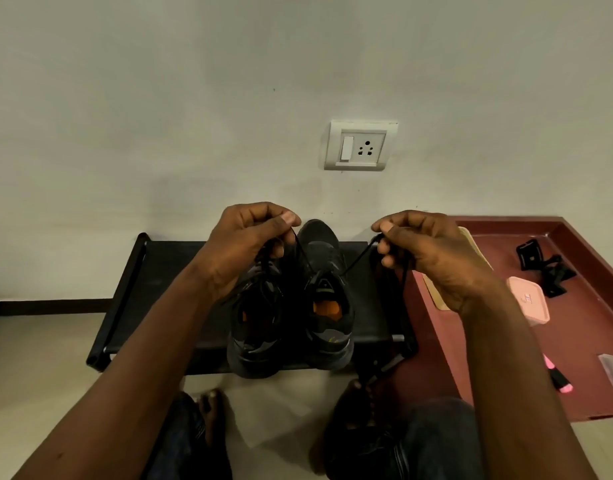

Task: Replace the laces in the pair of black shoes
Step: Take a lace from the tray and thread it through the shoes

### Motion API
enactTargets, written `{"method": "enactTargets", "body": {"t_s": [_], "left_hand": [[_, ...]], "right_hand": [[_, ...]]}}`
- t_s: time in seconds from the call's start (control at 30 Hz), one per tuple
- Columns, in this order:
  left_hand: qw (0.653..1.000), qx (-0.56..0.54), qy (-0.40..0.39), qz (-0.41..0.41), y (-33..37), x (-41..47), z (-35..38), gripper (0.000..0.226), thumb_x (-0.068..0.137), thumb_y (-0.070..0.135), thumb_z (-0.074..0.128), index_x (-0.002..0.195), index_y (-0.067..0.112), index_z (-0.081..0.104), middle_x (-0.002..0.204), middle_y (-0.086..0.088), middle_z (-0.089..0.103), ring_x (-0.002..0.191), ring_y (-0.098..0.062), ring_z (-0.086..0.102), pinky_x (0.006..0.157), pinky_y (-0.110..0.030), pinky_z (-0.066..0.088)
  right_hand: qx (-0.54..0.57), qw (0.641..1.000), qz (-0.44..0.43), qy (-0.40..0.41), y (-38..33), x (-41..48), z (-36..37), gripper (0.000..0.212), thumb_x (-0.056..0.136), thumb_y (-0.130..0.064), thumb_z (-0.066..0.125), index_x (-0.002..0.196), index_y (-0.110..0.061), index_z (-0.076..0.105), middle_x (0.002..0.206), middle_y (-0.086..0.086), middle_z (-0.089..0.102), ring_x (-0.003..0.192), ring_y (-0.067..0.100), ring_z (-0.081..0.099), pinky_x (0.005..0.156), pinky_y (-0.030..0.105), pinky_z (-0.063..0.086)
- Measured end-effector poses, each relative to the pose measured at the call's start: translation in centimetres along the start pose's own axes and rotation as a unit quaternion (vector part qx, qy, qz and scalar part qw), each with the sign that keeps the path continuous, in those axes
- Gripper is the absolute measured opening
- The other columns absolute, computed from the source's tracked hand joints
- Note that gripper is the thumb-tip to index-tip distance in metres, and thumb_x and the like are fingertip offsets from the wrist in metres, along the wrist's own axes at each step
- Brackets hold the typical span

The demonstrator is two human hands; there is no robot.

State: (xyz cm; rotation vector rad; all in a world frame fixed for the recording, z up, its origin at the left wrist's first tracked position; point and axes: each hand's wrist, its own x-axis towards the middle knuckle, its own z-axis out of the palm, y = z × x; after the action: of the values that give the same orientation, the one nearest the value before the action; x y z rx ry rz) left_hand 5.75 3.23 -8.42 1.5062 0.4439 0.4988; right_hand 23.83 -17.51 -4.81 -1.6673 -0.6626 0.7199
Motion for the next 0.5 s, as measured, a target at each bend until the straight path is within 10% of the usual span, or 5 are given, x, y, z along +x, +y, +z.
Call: {"method": "enactTargets", "body": {"t_s": [0.3,0.5], "left_hand": [[0.996,0.037,-0.074,0.031,8.1,-3.1,-0.2,0.033,0.103,-0.002,0.046,0.112,0.010,0.076,0.106,-0.013,0.078,0.081,-0.022,0.074,0.073,-0.028,0.060],[0.985,0.129,-0.072,0.089,12.9,-3.9,1.4,0.021,0.100,0.000,0.062,0.112,0.012,0.075,0.100,-0.008,0.080,0.089,-0.024,0.077,0.072,-0.026,0.059]], "right_hand": [[0.040,0.996,0.004,-0.084,-7.6,-3.6,-1.3,0.033,0.096,0.012,0.052,0.114,-0.004,0.074,0.105,0.017,0.078,0.090,0.029,0.077,0.083,0.037,0.064],[-0.015,0.997,-0.055,-0.051,-11.4,-5.3,-0.3,0.028,0.084,0.008,0.077,0.109,-0.004,0.076,0.096,0.016,0.079,0.089,0.028,0.079,0.071,0.025,0.061]]}}
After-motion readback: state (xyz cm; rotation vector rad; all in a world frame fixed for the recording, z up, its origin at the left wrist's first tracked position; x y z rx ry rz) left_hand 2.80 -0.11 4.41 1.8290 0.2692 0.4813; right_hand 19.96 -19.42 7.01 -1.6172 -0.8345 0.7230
